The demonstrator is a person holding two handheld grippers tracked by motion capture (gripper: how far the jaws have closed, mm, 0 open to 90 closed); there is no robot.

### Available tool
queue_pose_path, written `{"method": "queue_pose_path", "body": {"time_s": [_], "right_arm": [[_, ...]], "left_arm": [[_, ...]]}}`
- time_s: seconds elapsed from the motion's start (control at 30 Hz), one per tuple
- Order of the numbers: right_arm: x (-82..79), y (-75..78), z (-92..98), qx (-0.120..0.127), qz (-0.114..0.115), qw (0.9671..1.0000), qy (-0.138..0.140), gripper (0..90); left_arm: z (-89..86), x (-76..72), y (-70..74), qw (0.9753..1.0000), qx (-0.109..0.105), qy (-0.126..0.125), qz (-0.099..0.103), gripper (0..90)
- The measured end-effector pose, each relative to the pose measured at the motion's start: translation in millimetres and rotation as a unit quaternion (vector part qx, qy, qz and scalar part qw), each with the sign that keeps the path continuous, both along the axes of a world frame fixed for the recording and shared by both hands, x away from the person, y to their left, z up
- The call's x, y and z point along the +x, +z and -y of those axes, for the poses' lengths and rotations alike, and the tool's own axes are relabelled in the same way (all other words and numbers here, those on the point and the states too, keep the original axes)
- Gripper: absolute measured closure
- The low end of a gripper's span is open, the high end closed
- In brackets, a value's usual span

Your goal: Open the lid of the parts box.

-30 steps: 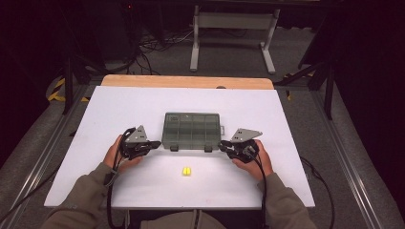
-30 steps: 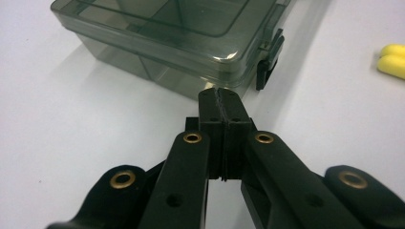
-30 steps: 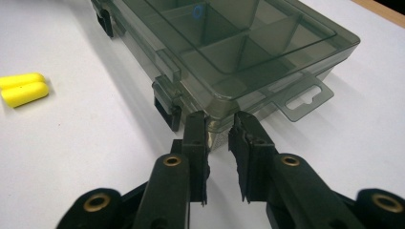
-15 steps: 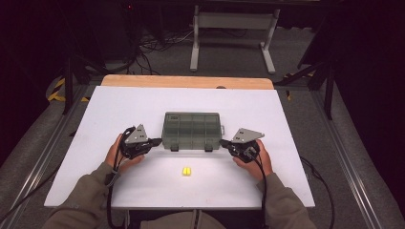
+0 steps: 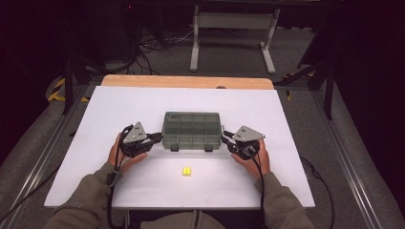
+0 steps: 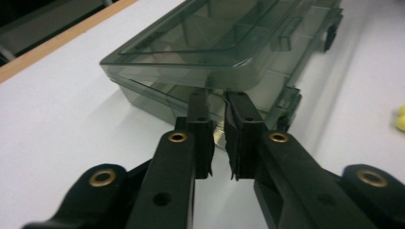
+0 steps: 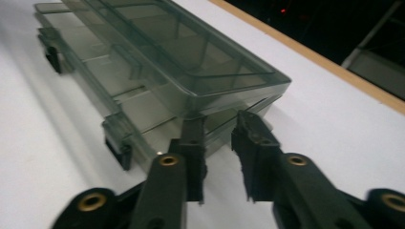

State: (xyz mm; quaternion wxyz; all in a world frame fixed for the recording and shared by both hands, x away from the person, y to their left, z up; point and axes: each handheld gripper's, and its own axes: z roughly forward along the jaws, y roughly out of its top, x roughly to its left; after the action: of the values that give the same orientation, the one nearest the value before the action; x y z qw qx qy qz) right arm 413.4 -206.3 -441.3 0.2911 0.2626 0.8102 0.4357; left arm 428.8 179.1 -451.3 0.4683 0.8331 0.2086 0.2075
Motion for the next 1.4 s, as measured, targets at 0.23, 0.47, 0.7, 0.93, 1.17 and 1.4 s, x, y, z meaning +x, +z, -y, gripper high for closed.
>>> {"method": "queue_pose_path", "body": {"time_s": [0.23, 0.47, 0.7, 0.93, 1.17, 1.4], "right_arm": [[3.5, 2.0, -4.9, -0.02, 0.035, 0.9992, -0.004, 59.6], [6.2, 16.9, -7.4, -0.021, 0.062, 0.9979, -0.003, 59.7], [13.7, 35.2, -9.9, -0.021, 0.086, 0.996, 0.01, 62.4], [13.8, 44.7, -14.3, -0.022, 0.092, 0.9953, 0.02, 67.2], [15.2, 50.5, -15.1, -0.022, 0.098, 0.9949, 0.015, 70.7], [22.8, 57.5, -15.7, -0.023, 0.099, 0.9948, 0.009, 72.2]], "left_arm": [[3.6, 1.9, 4.2, 0.9992, 0.007, 0.023, 0.03, 72.8], [7.5, 8.7, 12.6, 0.997, 0.004, 0.049, 0.06, 62.6], [17.2, 19.3, 23.6, 0.9955, 0.003, 0.043, 0.084, 60.4], [17.9, 27.2, 35.0, 0.995, -0.007, 0.04, 0.092, 68.5], [16.2, 33.9, 40.2, 0.9954, -0.014, 0.039, 0.087, 71.0], [15.4, 41.0, 43.8, 0.9958, -0.012, 0.041, 0.081, 70.1]]}}
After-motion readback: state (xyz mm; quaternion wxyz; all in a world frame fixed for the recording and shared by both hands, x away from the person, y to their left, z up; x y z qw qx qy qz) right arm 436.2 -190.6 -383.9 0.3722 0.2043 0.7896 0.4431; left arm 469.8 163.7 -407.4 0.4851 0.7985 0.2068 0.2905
